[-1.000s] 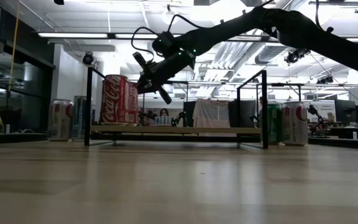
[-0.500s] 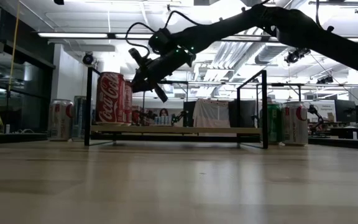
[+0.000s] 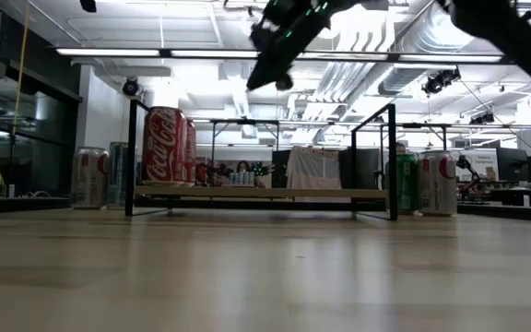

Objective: Place canned beverage on shelf
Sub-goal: Put the red soda can on the shelf aligned with the other red soda cans

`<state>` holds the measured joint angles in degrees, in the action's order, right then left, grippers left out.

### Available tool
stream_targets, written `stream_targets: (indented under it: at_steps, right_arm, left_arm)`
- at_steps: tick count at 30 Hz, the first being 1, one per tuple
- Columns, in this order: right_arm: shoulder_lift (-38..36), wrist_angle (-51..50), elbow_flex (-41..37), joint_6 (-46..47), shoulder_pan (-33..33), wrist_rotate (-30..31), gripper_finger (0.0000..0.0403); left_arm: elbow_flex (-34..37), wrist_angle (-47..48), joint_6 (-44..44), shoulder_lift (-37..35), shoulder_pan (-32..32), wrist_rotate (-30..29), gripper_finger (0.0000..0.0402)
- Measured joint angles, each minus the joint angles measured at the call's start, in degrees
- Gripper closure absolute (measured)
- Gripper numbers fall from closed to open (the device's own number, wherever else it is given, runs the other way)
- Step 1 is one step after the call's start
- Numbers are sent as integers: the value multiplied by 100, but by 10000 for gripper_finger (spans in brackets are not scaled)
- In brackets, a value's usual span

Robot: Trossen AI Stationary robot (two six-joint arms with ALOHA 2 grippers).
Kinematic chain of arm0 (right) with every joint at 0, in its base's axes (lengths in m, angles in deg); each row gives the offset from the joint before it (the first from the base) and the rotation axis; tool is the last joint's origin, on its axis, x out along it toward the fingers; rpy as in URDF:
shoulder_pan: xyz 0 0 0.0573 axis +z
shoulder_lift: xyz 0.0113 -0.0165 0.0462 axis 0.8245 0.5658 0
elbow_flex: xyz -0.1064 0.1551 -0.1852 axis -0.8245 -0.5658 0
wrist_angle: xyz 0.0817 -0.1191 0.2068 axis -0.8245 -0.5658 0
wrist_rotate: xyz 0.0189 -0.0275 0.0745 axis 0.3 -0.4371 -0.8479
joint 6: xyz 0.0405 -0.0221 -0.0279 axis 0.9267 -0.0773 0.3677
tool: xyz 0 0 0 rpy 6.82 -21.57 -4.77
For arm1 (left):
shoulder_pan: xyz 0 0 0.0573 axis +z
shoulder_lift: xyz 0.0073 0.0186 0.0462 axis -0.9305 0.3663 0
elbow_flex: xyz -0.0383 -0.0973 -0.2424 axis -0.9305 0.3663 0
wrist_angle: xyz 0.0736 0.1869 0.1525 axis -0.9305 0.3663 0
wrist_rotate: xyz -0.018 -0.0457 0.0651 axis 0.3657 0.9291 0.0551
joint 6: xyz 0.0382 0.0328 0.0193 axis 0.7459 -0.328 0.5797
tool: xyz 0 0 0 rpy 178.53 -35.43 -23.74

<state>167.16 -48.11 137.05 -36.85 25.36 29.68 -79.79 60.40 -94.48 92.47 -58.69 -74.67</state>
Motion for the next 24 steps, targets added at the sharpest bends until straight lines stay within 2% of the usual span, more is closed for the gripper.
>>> stream_targets:
  at_steps: [6,8,11,15,19,24]
  right_arm:
    - [-847,-913,-152,-518,-30,44,403]
    - [-1256,-905,-521,-522,-31,71,403]
    - [-2114,-619,-1576,-430,45,219,403]
    - [-3639,437,-3707,200,263,452,403]
    - [-5229,2101,-5734,1029,760,687,403]
    - [-6577,4164,-7364,1603,1472,1033,403]
  left_arm:
    - [2,53,-61,235,0,223,401]
    - [2,60,-94,314,0,409,401]
    - [2,56,-210,422,0,520,401]
    - [2,54,-212,537,-4,522,401]
    - [2,49,-206,685,-4,525,401]
    - [2,-7,170,982,-4,664,401]
